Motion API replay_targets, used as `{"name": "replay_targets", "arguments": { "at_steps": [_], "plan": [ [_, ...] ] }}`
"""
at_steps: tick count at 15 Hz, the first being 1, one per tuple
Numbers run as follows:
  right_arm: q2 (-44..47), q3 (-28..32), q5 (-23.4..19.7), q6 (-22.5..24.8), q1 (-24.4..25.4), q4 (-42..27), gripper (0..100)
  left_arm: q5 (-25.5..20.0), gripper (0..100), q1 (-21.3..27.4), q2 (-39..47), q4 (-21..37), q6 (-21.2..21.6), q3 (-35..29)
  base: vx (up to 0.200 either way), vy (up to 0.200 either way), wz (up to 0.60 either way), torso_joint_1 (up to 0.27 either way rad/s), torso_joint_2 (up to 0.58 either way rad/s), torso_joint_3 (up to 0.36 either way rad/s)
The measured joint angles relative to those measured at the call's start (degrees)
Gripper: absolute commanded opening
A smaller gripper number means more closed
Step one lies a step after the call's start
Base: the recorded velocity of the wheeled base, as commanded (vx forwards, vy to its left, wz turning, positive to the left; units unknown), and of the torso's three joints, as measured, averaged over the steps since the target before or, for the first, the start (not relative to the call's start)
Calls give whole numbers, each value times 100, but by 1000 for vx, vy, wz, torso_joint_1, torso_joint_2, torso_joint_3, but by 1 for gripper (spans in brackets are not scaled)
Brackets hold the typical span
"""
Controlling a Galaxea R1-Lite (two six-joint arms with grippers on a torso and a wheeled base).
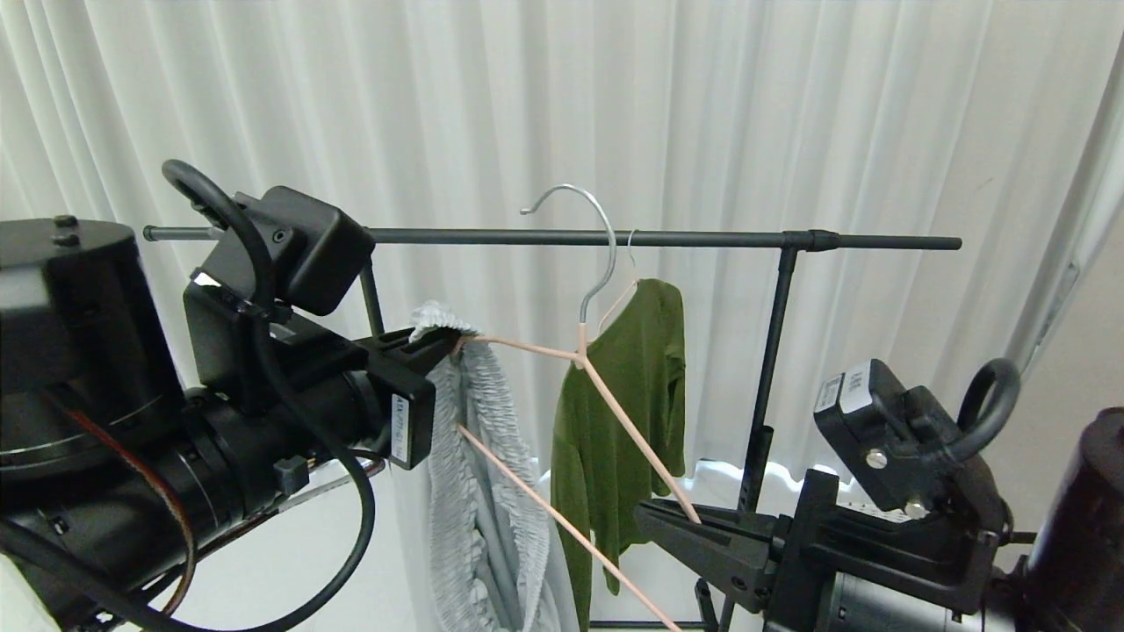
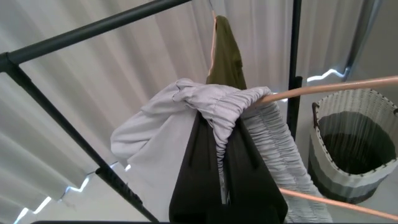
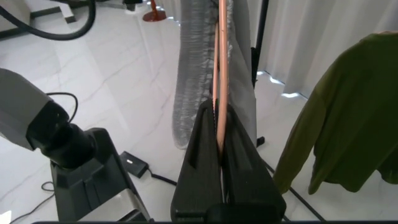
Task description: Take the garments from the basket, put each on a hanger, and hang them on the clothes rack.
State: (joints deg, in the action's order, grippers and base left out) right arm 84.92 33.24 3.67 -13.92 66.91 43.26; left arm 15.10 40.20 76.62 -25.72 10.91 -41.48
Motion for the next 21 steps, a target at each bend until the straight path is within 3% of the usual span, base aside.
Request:
{"name": "replay_targets", "arguments": {
  "at_steps": [10, 16, 21],
  "plan": [
    [791, 308, 2, -28, -283, 85, 0, 6, 0, 235, -30, -2, 0, -74, 0, 0, 0, 0, 0, 0],
    [372, -668, -20, -24, -335, 48, 0, -5, 0, -295, -16, 2, -84, -99, 0, 0, 0, 0, 0, 0],
    [127, -1048, -157, -30, -429, -73, 0, -2, 0, 1, 15, 0, -119, -27, 0, 0, 0, 0, 0, 0]
  ]
}}
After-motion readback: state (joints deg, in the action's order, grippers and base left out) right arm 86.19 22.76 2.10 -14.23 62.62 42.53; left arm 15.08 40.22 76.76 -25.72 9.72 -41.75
